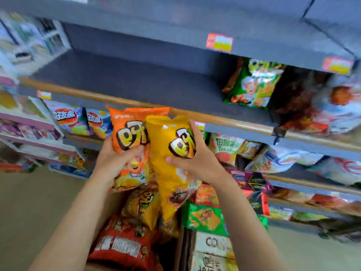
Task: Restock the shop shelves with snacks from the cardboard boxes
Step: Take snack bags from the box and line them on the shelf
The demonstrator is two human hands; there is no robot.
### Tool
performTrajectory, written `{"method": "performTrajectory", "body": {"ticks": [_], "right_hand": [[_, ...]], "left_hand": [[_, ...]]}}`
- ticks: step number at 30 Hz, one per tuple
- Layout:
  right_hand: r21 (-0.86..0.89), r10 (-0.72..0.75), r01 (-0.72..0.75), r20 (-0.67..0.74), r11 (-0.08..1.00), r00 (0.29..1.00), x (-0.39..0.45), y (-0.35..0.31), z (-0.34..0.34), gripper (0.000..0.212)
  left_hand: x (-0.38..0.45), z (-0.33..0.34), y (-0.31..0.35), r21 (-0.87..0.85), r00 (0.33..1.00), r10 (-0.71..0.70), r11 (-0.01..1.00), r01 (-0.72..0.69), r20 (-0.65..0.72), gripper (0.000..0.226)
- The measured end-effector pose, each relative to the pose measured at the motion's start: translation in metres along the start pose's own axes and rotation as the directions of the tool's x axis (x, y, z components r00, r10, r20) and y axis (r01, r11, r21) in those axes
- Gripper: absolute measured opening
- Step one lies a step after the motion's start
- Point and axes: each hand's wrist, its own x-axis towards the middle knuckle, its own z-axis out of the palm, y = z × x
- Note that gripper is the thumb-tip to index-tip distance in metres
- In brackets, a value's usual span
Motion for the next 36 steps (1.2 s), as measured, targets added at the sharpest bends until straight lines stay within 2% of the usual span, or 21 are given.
{"method": "performTrajectory", "body": {"ticks": [2, 4, 5, 7, 8, 9, 10, 12, 15, 18, 24, 26, 29, 31, 33, 36], "right_hand": [[0.008, -0.055, 0.057, -0.132, 0.998, 0.99, -0.015, -0.013, -0.041, 0.11], [-0.048, -0.134, 0.125, -0.357, 0.991, 0.924, -0.028, -0.022, -0.075, 0.108], [-0.121, -0.185, 0.143, -0.5, 0.982, 0.846, -0.032, -0.025, -0.088, 0.108], [-0.287, -0.297, 0.115, -0.742, 0.951, 0.601, -0.036, -0.029, -0.11, 0.107], [-0.347, -0.353, 0.104, -0.804, 0.932, 0.479, -0.034, -0.028, -0.119, 0.106], [-0.391, -0.401, 0.107, -0.831, 0.914, 0.387, -0.031, -0.026, -0.127, 0.104], [-0.419, -0.431, 0.11, -0.843, 0.901, 0.323, -0.024, -0.023, -0.133, 0.103], [-0.448, -0.466, 0.131, -0.845, 0.885, 0.26, -0.007, -0.013, -0.142, 0.103], [-0.436, -0.468, 0.178, -0.849, 0.882, 0.246, 0.022, 0.003, -0.147, 0.109], [-0.366, -0.406, 0.185, -0.871, 0.912, 0.278, 0.049, 0.017, -0.15, 0.118], [-0.479, -0.413, -0.095, -0.827, 0.872, 0.381, 0.075, 0.048, -0.15, 0.105], [-0.503, -0.425, -0.149, -0.828, 0.851, 0.365, 0.076, 0.042, -0.155, 0.107], [-0.544, -0.475, -0.249, -0.832, 0.801, 0.287, 0.079, 0.028, -0.164, 0.104], [-0.543, -0.471, -0.333, -0.838, 0.771, 0.277, 0.081, 0.021, -0.165, 0.103], [-0.542, -0.441, -0.399, -0.838, 0.739, 0.321, 0.086, 0.016, -0.169, 0.104], [-0.565, -0.364, -0.401, -0.802, 0.721, 0.475, 0.088, 0.012, -0.182, 0.112]], "left_hand": [[-0.002, 0.031, 0.02, 0.032, 0.997, 0.058, 0.998, -0.06, 0.046, 0.068], [-0.004, 0.062, 0.035, 0.055, 0.99, 0.109, 0.992, -0.114, 0.094, 0.07], [-0.007, 0.076, 0.043, 0.065, 0.985, 0.132, 0.988, -0.14, 0.115, 0.065], [-0.009, 0.101, 0.055, 0.06, 0.974, 0.157, 0.984, -0.169, 0.163, 0.059], [-0.009, 0.113, 0.06, 0.065, 0.97, 0.154, 0.984, -0.169, 0.187, 0.06], [-0.009, 0.122, 0.064, 0.075, 0.967, 0.149, 0.983, -0.168, 0.206, 0.061], [-0.006, 0.131, 0.065, 0.089, 0.965, 0.149, 0.981, -0.172, 0.216, 0.061], [-0.003, 0.147, 0.068, 0.096, 0.963, 0.144, 0.981, -0.17, 0.228, 0.058], [0.002, 0.162, 0.066, 0.087, 0.97, 0.128, 0.985, -0.148, 0.206, 0.062], [0.011, 0.168, 0.058, 0.126, 0.979, 0.115, 0.983, -0.137, 0.166, 0.068], [0.01, 0.171, 0.047, 0.161, 0.974, 0.128, 0.974, -0.159, 0.187, 0.072], [0.009, 0.173, 0.045, 0.163, 0.976, 0.119, 0.975, -0.149, 0.181, 0.072], [0.006, 0.178, 0.044, 0.153, 0.976, 0.112, 0.978, -0.142, 0.187, 0.074], [0.003, 0.181, 0.045, 0.149, 0.974, 0.125, 0.977, -0.154, 0.19, 0.072], [-0.001, 0.183, 0.047, 0.143, 0.972, 0.131, 0.977, -0.16, 0.192, 0.071], [-0.006, 0.181, 0.048, 0.113, 0.974, 0.136, 0.981, -0.158, 0.181, 0.075]]}}
